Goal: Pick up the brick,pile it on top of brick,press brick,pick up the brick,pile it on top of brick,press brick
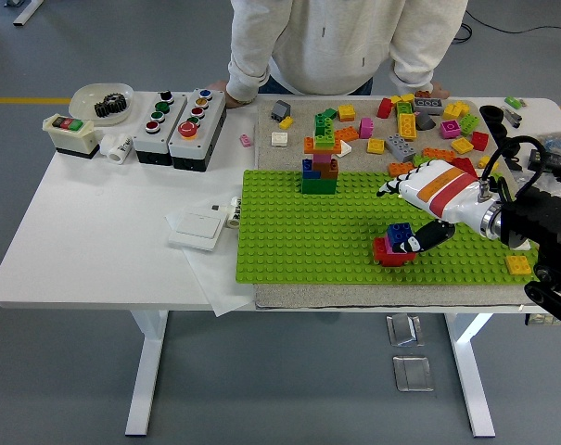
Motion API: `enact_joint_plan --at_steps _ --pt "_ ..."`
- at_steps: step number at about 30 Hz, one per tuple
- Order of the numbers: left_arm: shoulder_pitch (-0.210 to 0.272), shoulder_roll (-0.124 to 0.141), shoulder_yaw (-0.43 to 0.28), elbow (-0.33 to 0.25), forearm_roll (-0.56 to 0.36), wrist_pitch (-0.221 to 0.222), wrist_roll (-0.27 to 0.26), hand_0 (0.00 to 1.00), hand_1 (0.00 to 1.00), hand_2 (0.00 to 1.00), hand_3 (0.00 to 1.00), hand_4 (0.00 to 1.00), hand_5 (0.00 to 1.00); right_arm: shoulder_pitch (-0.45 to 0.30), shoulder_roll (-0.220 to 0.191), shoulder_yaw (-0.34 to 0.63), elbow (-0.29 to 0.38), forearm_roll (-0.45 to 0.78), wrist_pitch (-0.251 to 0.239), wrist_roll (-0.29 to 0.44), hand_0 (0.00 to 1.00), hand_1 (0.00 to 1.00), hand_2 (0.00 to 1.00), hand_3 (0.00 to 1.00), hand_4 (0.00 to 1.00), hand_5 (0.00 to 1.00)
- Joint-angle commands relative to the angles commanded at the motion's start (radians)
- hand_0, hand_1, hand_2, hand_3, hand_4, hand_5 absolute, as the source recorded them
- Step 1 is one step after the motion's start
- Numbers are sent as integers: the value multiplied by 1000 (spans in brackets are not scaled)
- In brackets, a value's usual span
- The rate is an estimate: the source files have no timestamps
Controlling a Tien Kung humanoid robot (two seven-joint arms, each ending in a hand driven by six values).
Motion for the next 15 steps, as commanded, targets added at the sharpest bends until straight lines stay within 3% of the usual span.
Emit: enact_joint_plan --at_steps 15 --pt "-4 0 -1 0 1 1 0 784 718 661 564 591 608 3 -1 5 -9 -3 1 0 654 666 748 814 998 514"
